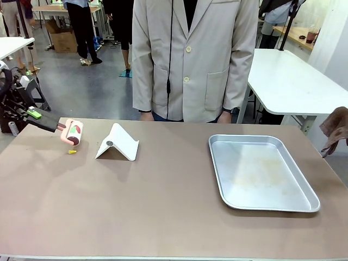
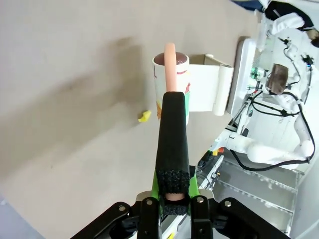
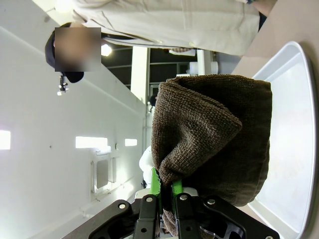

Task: Clean the surface of the table.
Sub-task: Clean the area not pointed to by the person.

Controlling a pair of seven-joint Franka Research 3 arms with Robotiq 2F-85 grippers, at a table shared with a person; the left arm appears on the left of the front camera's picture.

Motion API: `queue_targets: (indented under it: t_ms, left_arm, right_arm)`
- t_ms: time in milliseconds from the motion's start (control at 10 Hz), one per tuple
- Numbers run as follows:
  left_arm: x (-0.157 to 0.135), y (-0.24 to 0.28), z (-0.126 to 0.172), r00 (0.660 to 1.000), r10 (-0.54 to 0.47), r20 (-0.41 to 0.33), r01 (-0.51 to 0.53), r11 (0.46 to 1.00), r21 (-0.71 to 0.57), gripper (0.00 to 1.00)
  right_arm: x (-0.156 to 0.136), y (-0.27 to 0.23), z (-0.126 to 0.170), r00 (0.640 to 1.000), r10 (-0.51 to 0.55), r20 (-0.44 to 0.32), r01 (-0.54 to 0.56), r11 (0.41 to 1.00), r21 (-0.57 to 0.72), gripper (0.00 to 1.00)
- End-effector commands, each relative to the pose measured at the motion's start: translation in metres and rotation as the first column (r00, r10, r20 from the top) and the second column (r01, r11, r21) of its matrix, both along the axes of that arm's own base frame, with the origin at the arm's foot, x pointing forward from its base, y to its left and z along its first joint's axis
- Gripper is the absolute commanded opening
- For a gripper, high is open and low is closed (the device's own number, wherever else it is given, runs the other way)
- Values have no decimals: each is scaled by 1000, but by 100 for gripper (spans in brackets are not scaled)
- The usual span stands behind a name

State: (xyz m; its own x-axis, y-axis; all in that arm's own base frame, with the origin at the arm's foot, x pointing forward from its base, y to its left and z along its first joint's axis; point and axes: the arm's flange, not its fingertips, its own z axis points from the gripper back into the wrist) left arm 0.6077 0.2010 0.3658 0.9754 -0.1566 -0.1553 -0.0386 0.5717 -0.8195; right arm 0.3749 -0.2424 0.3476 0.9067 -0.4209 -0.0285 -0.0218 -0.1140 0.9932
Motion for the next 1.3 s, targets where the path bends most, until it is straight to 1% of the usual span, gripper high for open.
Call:
queue_targets:
  t_ms: [0, 100, 300, 400, 500, 600, 700, 800, 900, 1000, 1200]
  left_arm:
    - [-12, 10, 19, 999, 8, 40, -5, 997, -73, 22]
    - [-26, 24, 29, 999, -11, 42, 16, 993, -115, 22]
    - [-59, 64, 38, 998, -26, 54, 36, 980, -194, 22]
    - [-81, 89, 38, 997, -29, 70, 45, 971, -236, 22]
    - [-111, 119, 39, 995, -62, 80, 83, 956, -282, 22]
    - [-129, 139, 41, 993, -67, 100, 94, 949, -302, 22]
    - [-146, 161, 41, 990, -47, 131, 88, 942, -323, 22]
    - [-155, 181, 37, 990, -42, 135, 87, 934, -347, 22]
    - [-162, 199, 29, 992, -22, 124, 66, 931, -359, 22]
    - [-168, 210, 20, 993, -9, 117, 51, 930, -363, 22]
    - [-174, 226, 10, 993, 51, 104, -7, 923, -385, 22]
  right_arm:
    - [-1, 0, 3, 1000, -2, 6, 2, 1000, -3, 10]
    - [-1, 0, 3, 1000, -2, 6, 2, 1000, -3, 10]
    - [-1, 0, 3, 1000, -2, 6, 2, 1000, -3, 10]
    - [-1, 0, 3, 1000, -2, 6, 2, 1000, -3, 10]
    - [-1, 0, 3, 1000, -2, 6, 2, 1000, -3, 10]
    - [-1, 0, 3, 1000, -2, 6, 2, 1000, -3, 10]
    - [-1, 0, 3, 1000, -2, 6, 2, 1000, -3, 10]
    - [-1, 0, 3, 1000, -2, 6, 2, 1000, -3, 10]
    - [-1, 0, 3, 1000, -2, 6, 2, 1000, -3, 10]
    - [-1, 0, 3, 1000, -2, 6, 2, 1000, -3, 10]
    - [-1, 0, 3, 1000, -2, 6, 2, 1000, -3, 10]
